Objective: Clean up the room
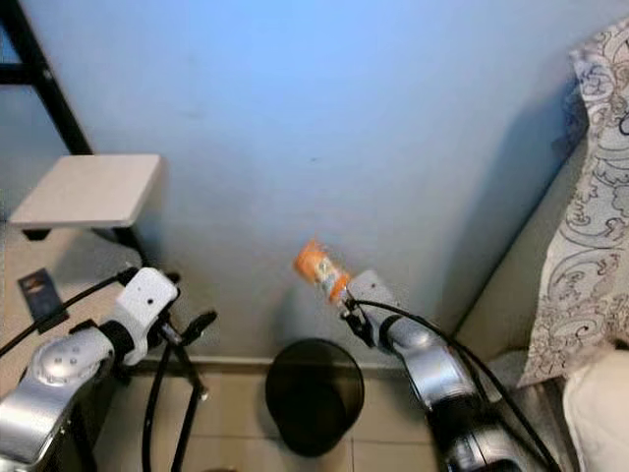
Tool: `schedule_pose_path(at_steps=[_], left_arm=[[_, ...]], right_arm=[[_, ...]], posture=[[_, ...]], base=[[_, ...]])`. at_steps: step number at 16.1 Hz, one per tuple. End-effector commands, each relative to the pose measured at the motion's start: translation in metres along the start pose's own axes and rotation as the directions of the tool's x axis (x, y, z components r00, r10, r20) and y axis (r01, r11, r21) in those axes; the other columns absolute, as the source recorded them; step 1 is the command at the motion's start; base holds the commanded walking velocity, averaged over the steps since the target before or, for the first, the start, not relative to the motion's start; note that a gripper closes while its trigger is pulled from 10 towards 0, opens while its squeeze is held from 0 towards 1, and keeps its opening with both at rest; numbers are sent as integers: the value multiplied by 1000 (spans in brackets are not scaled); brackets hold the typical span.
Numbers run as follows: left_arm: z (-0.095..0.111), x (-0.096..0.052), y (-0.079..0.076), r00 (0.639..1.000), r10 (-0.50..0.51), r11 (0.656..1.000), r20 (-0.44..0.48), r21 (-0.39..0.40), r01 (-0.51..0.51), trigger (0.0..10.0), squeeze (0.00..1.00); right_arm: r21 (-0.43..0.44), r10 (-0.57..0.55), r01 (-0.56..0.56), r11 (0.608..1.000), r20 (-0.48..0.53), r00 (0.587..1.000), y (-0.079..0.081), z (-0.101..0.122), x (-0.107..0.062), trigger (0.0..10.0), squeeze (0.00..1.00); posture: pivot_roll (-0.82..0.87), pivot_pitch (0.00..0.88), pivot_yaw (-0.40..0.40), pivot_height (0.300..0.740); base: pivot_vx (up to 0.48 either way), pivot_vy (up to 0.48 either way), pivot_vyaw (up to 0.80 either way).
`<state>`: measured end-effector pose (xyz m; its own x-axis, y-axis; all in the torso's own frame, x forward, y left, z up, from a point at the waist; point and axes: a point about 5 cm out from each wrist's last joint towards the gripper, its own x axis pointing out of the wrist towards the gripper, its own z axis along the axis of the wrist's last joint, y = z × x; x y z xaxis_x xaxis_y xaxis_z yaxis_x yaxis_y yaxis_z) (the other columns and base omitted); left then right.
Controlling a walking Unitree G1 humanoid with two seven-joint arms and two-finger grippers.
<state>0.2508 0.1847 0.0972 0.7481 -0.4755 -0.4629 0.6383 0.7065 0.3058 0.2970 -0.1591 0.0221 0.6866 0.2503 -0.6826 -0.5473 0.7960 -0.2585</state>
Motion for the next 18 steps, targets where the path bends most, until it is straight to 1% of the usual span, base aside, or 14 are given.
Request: schedule_pose_path(at_steps=[1, 2, 3, 4, 6, 9, 11, 12, 13, 14, 15, 18], left_arm=[[2, 2, -1, 997, -79, 997, 2, 25, 79, 10000, 0], [6, 3, 1, 981, -194, 980, 0, 49, 194, 10000, 0], [10, 5, 2, 971, -237, 970, 8, 60, 237, 10000, 0], [15, 7, 0, 955, -297, 952, 14, 81, 295, 10000, 0], [18, 8, -2, 935, -354, 930, 8, 112, 351, 10000, 0], [16, 8, -7, 902, -431, 892, -26, 139, 430, 10000, 0], [14, 8, -7, 889, -456, 876, -46, 154, 457, 10000, 0], [14, 8, -6, 885, -463, 871, -53, 162, 465, 10000, 0], [14, 8, -6, 884, -464, 869, -56, 166, 466, 10000, 0], [14, 8, -5, 884, -464, 868, -57, 167, 467, 10000, 0], [14, 7, -5, 883, -465, 867, -59, 171, 468, 10000, 0], [13, 6, -6, 882, -469, 865, -58, 174, 471, 10000, 0]], right_arm=[[-38, 13, -14, 999, -15, 1000, 2, -1, 5, 10000, 0], [-50, 7, -10, 999, -44, 999, 7, -1, 13, 10000, 0], [-44, 7, -10, 999, -63, 998, 11, -3, 16, 10000, 0], [-59, 14, -20, 998, -91, 996, 17, -5, 20, 10000, 0], [-79, 29, -39, 996, -118, 993, 24, -9, 23, 10000, 0], [-91, -5, -9, 996, -153, 988, 26, -14, 25, 10000, 0], [-89, -14, -1, 996, -161, 987, 28, -14, 26, 10000, 0], [-80, -7, -6, 997, -157, 988, 31, -14, 27, 10000, 165], [-66, 3, -13, 998, -150, 989, 33, -13, 28, 10000, 678], [-60, 7, -16, 998, -148, 989, 34, -12, 28, 10000, 678], [-48, 16, -23, 999, -141, 990, 37, -10, 29, 10000, 1000], [-42, 23, -29, 999, -123, 992, 40, -6, 30, 10000, 1000]], posture=[[65, 0, 24, 740], [65, 0, 24, 740], [64, 0, 22, 740], [66, 0, 21, 740], [64, 0, 24, 740], [59, 0, 23, 740], [56, 0, 25, 740], [56, 0, 26, 740], [56, 0, 27, 740], [56, 0, 27, 740], [58, 0, 26, 740], [60, 0, 28, 740]], base=[[0, 0, 0], [0, 0, 0], [0, 0, 0], [0, 0, 0], [0, 0, 0], [0, 0, 0], [0, 0, 0], [0, 0, 0], [0, 0, 0], [0, 0, 0], [0, 0, 0], [0, 0, 0]])
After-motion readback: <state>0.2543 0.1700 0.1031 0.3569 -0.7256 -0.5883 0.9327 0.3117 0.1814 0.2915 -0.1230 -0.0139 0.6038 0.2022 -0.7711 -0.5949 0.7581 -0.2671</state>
